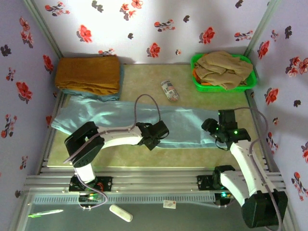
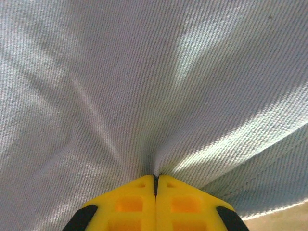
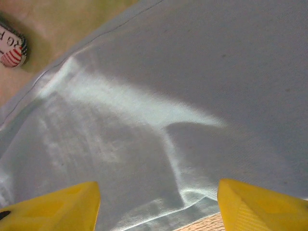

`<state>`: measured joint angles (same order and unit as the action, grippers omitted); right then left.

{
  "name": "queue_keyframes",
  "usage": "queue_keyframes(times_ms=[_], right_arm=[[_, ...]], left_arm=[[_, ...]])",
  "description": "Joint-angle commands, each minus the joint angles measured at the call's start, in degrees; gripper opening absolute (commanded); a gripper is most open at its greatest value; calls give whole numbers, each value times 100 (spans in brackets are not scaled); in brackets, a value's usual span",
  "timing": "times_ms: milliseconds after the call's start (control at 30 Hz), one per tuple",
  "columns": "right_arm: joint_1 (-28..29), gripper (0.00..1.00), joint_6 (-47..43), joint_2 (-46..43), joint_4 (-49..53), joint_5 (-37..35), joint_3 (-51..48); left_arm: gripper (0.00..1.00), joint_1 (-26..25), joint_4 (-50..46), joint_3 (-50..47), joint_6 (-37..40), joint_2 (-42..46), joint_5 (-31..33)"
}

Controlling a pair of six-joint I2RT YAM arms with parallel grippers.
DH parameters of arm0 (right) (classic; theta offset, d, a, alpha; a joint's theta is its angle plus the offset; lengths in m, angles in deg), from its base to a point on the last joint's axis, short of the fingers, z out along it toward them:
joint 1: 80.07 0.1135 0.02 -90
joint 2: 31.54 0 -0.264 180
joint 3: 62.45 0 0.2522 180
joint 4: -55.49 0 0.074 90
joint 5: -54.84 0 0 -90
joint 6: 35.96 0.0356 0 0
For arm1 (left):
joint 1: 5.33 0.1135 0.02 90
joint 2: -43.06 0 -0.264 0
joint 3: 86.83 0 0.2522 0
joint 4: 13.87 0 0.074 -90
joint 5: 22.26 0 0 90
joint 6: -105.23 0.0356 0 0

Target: Fold and stack the trousers

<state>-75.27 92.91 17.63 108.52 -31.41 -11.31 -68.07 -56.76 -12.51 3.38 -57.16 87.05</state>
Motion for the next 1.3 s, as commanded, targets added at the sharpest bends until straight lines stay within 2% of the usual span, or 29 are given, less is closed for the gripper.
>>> queue_keyframes(times_ms=[0, 100, 300, 533, 667, 800, 867, 933, 967, 1033, 1133, 1267], right_arm=[[-306, 66, -188, -66, 371, -146, 152], [-487, 66, -69, -13, 329, -163, 140], [-832, 70, 51, 315, 155, -95, 136], [-1017, 70, 111, 703, 7, 48, 76], [-1016, 67, 258, 778, -398, 550, -61], [-1017, 58, 508, 1072, -822, 733, -192], [-1015, 48, 706, 1368, -886, 753, -324], [-1033, 42, 1009, 1509, -961, 434, -604], [-1062, 42, 1120, 1545, -982, 203, -733], [-1258, 49, 1213, 1628, -920, 86, -816], [-1542, 56, 1146, 1802, -735, -422, -607], [-2209, 62, 976, 2399, -593, -595, -182]], left_arm=[[0, -37, -196, -207, -13, 520, 260], [0, -37, -317, -281, 5, 850, 216], [0, -151, -254, -466, 11, 957, -519], [0, -335, -71, -800, -287, 542, -497], [0, -335, -8, -926, -430, 496, -335], [0, -335, 11, -998, -547, 518, -214], [0, -335, 83, -1071, -613, 564, -166], [0, -335, 95, -1081, -671, 574, -136], [0, -335, 100, -1102, -706, 574, -85], [0, -335, 108, -1140, -754, 583, -11], [0, -327, 115, -1208, -808, 642, 46], [0, -318, 169, -1382, -892, 845, 91]])
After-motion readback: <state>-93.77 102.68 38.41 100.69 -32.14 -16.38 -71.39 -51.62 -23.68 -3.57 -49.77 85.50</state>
